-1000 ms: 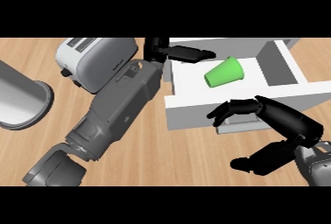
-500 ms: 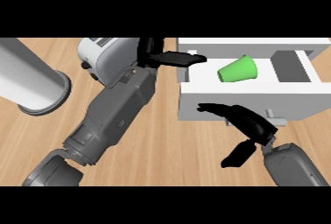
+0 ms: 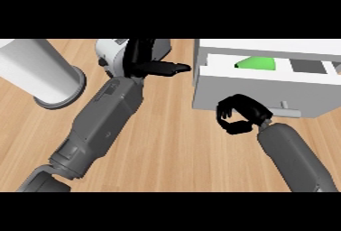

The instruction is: Pick up the cup, place it into the drawer and close the drawer

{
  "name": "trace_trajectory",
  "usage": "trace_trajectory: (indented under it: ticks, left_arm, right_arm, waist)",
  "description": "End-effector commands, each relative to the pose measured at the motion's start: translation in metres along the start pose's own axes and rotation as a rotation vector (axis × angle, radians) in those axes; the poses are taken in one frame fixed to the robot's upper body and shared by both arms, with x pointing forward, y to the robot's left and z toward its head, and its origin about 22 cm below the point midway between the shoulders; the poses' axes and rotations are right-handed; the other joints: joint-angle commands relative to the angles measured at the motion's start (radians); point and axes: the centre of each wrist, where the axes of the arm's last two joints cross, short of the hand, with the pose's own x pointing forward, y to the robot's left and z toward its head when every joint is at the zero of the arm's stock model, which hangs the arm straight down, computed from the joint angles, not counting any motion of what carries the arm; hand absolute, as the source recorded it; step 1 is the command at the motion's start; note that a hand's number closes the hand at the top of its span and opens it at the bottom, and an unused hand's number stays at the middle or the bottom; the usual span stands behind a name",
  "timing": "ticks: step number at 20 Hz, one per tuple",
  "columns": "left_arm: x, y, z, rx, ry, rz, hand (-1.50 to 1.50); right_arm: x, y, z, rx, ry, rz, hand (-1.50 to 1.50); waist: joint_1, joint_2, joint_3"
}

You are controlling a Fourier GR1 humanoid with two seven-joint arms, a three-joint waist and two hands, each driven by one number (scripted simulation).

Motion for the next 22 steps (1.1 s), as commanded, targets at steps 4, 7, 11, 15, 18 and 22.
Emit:
trace_trajectory:
  ticks: [4,7,11,15,18,22]
  left_arm:
    - [0.003,0.038,0.013,-0.029,0.006,0.025,-1.5]
    - [0.005,0.047,0.017,-0.02,0.013,0.013,-1.5]
    - [0.01,0.05,0.017,-0.039,0.019,0.021,-1.5]
    - [0.009,0.052,0.021,-0.071,0.027,0.027,-1.5]
    - [0.017,0.06,0.017,-0.074,0.0,0.027,-1.5]
    - [0.005,0.061,0.03,-0.077,0.03,0.04,-1.5]
  right_arm:
    - [-0.019,-0.053,-0.013,-0.191,-0.017,-0.065,1.5]
    - [-0.015,-0.088,-0.014,-0.269,-0.023,-0.077,1.5]
    - [-0.016,-0.112,-0.01,-0.357,0.021,-0.102,1.5]
    - [-0.01,-0.142,0.0,-0.397,0.012,-0.124,1.5]
    - [-0.014,-0.142,0.004,-0.407,0.014,-0.146,1.5]
    - [-0.011,-0.161,0.016,-0.416,-0.025,-0.142,1.5]
  waist:
    - [0.06,0.02,0.007]
    - [0.068,0.023,0.007]
    - [0.09,0.027,0.008]
    - [0.112,0.037,0.007]
    - [0.127,0.037,0.007]
    - [0.126,0.043,0.006]
